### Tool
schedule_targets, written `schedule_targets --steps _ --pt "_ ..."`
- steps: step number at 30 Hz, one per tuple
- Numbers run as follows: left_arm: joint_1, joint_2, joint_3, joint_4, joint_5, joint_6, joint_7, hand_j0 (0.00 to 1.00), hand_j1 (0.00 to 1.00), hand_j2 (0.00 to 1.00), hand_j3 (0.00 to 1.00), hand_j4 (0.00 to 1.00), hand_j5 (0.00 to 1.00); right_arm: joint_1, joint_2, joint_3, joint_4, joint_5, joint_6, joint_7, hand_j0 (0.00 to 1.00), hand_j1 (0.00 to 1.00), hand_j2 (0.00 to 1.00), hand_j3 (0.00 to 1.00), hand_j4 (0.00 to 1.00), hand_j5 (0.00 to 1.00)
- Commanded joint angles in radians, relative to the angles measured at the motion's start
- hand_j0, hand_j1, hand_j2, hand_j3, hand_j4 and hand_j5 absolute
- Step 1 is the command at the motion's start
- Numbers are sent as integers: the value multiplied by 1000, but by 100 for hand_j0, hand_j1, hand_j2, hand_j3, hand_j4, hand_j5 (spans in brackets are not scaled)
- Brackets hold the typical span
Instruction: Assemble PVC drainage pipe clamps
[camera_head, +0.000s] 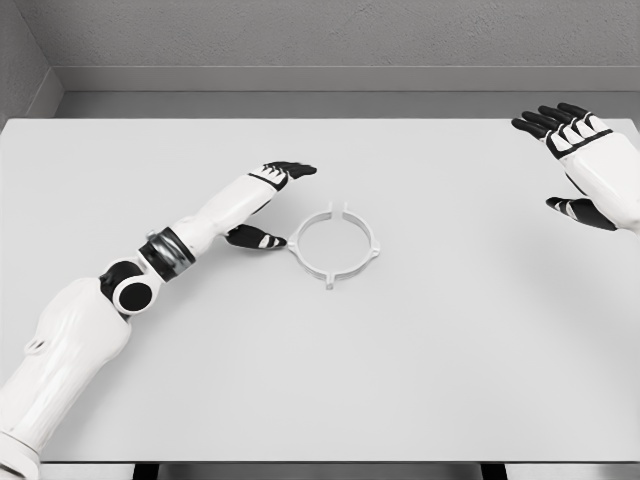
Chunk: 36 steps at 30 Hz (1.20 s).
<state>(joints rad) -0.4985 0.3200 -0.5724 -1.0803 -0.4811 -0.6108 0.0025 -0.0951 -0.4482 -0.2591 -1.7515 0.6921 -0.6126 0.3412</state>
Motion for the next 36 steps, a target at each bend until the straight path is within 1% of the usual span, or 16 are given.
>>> schedule_targets --steps 1,36 --pt "0 -1 0 -3 6 0 1 100 100 100 100 100 100 0 0 0 0 -6 2 -1 100 100 100 100 100 100" --pt "6 -32 2 -6 10 0 1 100 100 100 100 100 100 -3 0 1 -2 -6 2 -1 100 100 100 100 100 100"
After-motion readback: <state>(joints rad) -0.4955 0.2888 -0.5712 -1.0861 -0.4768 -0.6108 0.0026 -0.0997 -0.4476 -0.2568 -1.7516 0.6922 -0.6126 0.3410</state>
